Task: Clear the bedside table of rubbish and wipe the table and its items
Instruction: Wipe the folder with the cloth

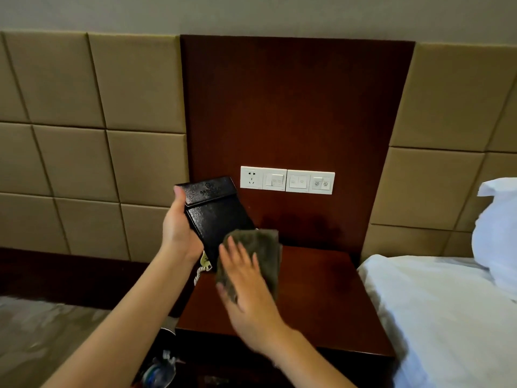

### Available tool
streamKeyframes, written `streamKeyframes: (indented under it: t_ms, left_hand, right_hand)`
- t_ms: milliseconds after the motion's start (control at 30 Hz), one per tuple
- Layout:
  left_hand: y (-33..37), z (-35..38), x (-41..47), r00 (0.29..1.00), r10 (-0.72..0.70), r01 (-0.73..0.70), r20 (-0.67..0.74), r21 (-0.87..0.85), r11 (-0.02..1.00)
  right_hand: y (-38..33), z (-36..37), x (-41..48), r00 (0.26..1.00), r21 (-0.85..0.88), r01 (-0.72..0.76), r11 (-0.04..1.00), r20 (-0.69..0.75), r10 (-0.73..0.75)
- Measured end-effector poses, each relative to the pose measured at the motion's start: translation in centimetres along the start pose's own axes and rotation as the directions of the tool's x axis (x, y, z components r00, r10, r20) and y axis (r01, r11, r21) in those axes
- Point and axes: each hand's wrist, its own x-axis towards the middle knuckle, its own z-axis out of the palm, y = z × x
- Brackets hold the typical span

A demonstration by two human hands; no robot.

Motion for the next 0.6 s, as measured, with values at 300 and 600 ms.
streamKeyframes:
  t_ms: [300, 600]
  left_hand:
    - [-4.7, -4.7, 2.7, 0.951, -0.146, 0.108, -0.273, -0.150, 0.983]
    - [-14.2, -5.5, 5.6, 0.882, -0.364, 0.363, -0.300, -0.062, 0.930]
  right_hand:
    - [15.0, -1.8, -4.9, 0.841, 0.183, -0.494, 0.850, -0.146, 0.520]
    - [24.0, -1.6, -7.5, 0.487, 0.527, -0.769, 0.363, 0.115, 0.866]
